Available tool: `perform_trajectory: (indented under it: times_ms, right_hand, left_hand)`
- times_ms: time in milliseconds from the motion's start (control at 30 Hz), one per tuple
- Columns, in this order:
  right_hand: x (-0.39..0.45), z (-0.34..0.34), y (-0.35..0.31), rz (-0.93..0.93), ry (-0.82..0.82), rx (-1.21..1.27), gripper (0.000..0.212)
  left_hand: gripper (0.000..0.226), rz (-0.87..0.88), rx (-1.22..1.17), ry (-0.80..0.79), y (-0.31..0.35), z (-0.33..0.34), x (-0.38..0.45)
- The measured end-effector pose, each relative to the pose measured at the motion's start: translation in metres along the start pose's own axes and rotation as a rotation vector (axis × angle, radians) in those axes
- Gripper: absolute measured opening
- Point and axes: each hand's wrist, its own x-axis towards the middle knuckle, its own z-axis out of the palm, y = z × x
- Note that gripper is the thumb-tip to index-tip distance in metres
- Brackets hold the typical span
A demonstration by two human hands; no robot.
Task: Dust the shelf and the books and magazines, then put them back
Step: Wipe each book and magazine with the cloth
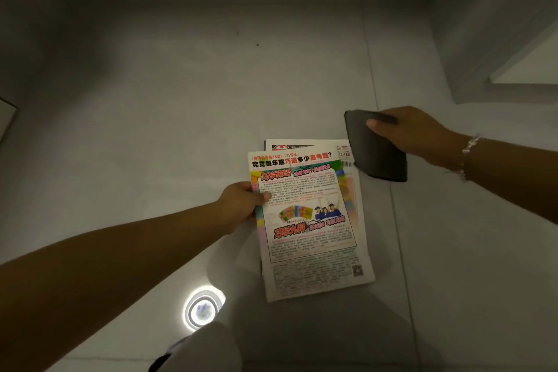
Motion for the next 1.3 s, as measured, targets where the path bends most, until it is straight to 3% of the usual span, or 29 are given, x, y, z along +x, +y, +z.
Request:
perform_trajectory:
  times_ms: [100, 267, 367, 500, 667, 734, 901, 1001, 1168, 1301]
  right_hand:
    - [-0.013, 0.026, -0.014, -0.198, -0.072, -0.229, 0.043]
    - [-0.036, 0.108, 0.0, -0.345, -0.417, -0.36, 0.053]
    - [-0.036, 0.134, 0.016, -0.426, -0.41, -0.445, 0.054]
    - [-0.016, 0.119, 0.04, -0.533, -0.309, -0.53, 0.053]
    - [0.015, 0.115, 0.03, -0.229, -0.084, -0.539, 0.055]
    - [0.014, 0.125, 0.012, -0.213, -0.117, -0.519, 0.054]
    - [0.006, 0.15, -0.035, -0.49, -0.424, -0.32, 0.047]
    - [0.014, 0.14, -0.033, -0.552, -0.495, -0.376, 0.047]
    - [0.023, 0.116, 0.008, -0.52, -0.288, -0.563, 0.05]
    - [0.012, 0.122, 0.021, -0.333, -0.11, -0.587, 0.052]
  left_hand:
    - [0.02, -0.031, -0.004, -0.026, -0.002, 0.0, 0.003]
    - [0.025, -0.008, 0.023, -0.07, -0.002, -0.003, 0.005]
    - [0.026, 0.001, 0.026, -0.091, -0.004, -0.005, 0.006]
    - [0.027, -0.001, -0.002, -0.102, -0.004, -0.002, 0.007]
    - [0.026, -0.012, -0.009, -0.091, -0.002, 0.001, 0.008]
    - [0.024, -0.012, -0.012, -0.094, -0.002, 0.0, 0.01]
    - [0.015, -0.006, -0.044, -0.093, -0.004, 0.0, 0.013]
    - [0.017, -0.007, -0.051, -0.12, -0.004, 0.0, 0.013]
    - [0.023, -0.02, -0.075, -0.143, -0.004, -0.001, 0.014]
    - [0.024, -0.025, -0.082, -0.134, -0.006, -0.001, 0.013]
